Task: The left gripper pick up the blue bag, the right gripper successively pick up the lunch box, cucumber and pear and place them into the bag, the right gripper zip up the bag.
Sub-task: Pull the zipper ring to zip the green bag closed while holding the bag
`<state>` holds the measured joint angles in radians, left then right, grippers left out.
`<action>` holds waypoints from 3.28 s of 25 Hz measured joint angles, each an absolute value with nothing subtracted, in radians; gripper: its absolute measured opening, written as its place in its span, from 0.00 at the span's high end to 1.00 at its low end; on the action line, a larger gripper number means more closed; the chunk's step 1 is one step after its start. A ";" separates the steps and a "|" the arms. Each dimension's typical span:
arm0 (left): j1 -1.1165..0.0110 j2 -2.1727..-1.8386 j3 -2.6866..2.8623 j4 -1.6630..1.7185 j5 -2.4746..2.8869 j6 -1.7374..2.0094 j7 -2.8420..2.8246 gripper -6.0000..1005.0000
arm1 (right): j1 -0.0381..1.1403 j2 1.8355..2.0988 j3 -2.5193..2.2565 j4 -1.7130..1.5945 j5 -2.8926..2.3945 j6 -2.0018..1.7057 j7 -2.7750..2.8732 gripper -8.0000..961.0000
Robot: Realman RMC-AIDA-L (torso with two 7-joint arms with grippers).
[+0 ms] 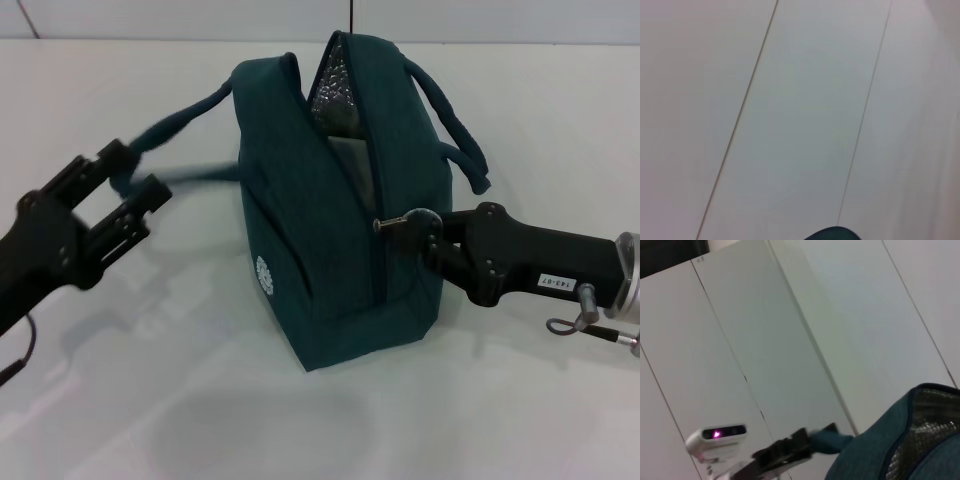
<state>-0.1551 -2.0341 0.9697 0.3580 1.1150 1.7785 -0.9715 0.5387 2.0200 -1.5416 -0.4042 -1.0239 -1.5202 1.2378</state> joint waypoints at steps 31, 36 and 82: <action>-0.279 -2.107 1.004 -0.091 1.251 1.718 -0.614 0.30 | 0.637 2.017 -1.543 -0.453 -1.016 -1.564 1.262 0.96; -0.301 -2.108 0.999 -0.107 1.250 1.704 -0.614 0.30 | 0.631 2.022 -1.548 -0.450 -1.028 -1.543 1.261 0.96; -0.367 -2.099 0.959 -0.122 1.267 1.629 -0.672 0.88 | 0.607 2.019 -1.534 -0.450 -1.018 -1.506 1.251 0.95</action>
